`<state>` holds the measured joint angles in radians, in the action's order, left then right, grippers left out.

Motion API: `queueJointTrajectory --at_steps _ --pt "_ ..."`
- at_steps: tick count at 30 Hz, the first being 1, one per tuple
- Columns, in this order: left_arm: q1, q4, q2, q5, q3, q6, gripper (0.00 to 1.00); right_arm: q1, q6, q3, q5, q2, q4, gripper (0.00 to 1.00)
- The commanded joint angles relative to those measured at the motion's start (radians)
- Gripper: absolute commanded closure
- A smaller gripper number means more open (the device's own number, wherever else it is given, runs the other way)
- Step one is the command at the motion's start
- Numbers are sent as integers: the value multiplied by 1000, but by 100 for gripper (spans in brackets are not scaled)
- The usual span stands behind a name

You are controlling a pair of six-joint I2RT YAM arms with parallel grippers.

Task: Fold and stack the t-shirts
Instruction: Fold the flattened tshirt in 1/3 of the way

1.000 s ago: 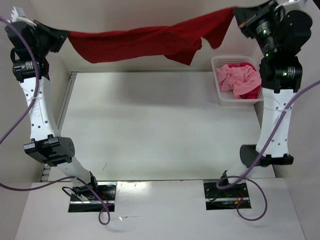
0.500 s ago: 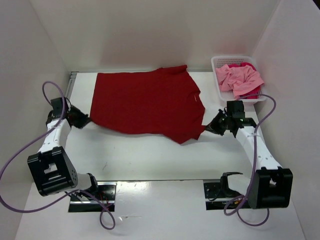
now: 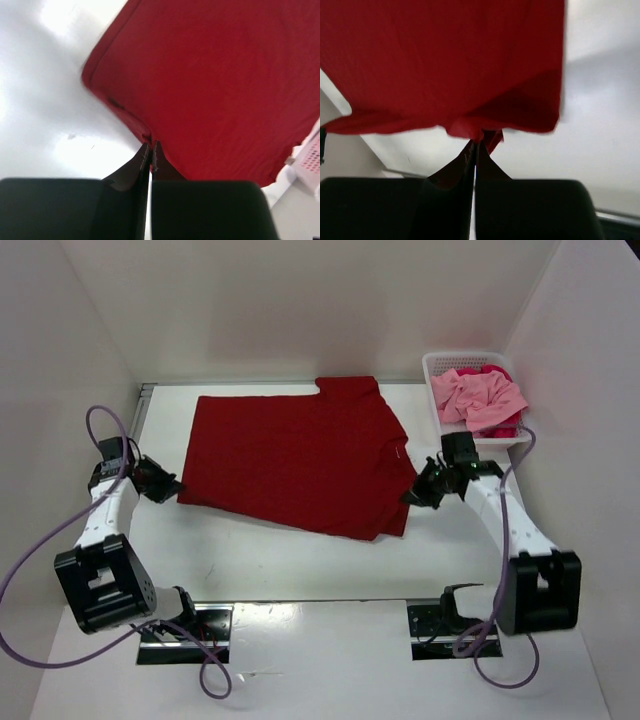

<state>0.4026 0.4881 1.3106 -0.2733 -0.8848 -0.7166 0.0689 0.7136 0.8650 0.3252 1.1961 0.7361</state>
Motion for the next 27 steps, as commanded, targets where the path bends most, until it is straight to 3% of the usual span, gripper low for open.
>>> queueJointTrajectory --at_steps 1,9,21,27 --pt "2 -77 80 -46 -91 -43 100 5 3 174 -46 134 -183 100" --pt "-30 -160 269 -27 -201 -112 100 5 -37 449 -109 488 -254 100" --pt "-30 -221 503 20 -336 -162 100 5 -66 839 -161 802 -224 100" --pt "-39 -252 596 11 -395 -194 91 5 -54 962 -199 957 -215 100"
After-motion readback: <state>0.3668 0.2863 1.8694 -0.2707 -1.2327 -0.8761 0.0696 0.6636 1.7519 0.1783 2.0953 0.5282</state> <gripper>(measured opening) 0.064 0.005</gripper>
